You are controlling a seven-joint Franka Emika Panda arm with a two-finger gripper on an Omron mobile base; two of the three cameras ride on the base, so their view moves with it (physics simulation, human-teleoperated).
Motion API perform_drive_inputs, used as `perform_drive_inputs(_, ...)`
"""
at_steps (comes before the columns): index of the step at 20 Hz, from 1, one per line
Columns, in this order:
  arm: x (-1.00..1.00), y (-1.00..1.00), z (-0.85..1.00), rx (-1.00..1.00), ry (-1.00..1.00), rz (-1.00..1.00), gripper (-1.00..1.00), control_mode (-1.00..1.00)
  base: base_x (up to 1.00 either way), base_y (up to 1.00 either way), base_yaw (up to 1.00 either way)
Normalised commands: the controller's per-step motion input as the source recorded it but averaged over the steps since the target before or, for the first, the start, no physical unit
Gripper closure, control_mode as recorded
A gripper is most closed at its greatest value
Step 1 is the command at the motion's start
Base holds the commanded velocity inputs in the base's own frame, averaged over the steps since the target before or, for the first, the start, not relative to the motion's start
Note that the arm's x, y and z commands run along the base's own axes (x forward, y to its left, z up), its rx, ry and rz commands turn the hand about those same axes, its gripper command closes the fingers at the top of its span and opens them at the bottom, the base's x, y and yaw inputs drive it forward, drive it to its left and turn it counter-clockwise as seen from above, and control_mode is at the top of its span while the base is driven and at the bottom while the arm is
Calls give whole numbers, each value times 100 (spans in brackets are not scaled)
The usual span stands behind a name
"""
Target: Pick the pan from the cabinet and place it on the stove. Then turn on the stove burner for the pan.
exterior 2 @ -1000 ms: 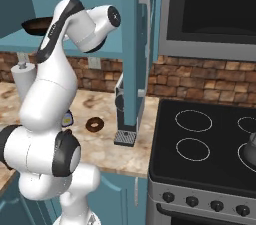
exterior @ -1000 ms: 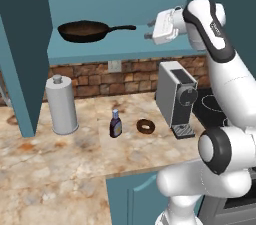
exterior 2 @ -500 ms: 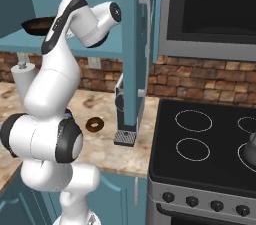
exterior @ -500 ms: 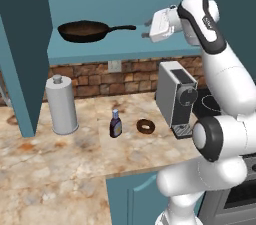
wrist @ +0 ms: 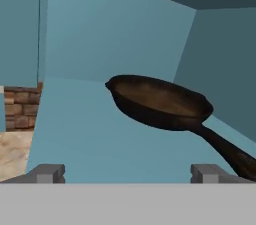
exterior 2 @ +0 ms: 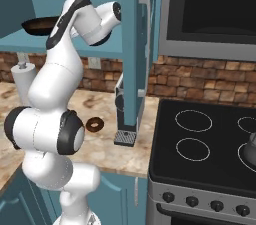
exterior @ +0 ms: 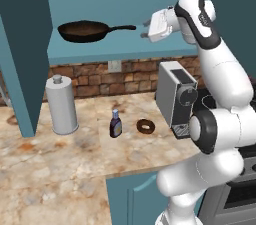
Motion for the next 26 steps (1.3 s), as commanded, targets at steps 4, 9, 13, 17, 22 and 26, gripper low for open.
perform_drive_inputs(4, 31, 0, -8, 0, 4, 0, -100, -100, 0, 0, 0)
perform_drive_inputs(9, 34, 0, -8, 0, 4, 0, -100, -100, 0, 0, 0)
perform_drive_inputs(13, 29, 0, -3, 0, 0, 0, -100, -100, 0, 0, 0)
perform_drive_inputs(17, 31, 0, -6, 0, 0, 5, -100, -100, 0, 0, 0)
perform_drive_inputs(22, 38, 0, -10, 0, 0, 8, -100, -100, 0, 0, 0)
perform_drive_inputs(26, 39, 0, -7, 0, 0, 7, -100, -100, 0, 0, 0)
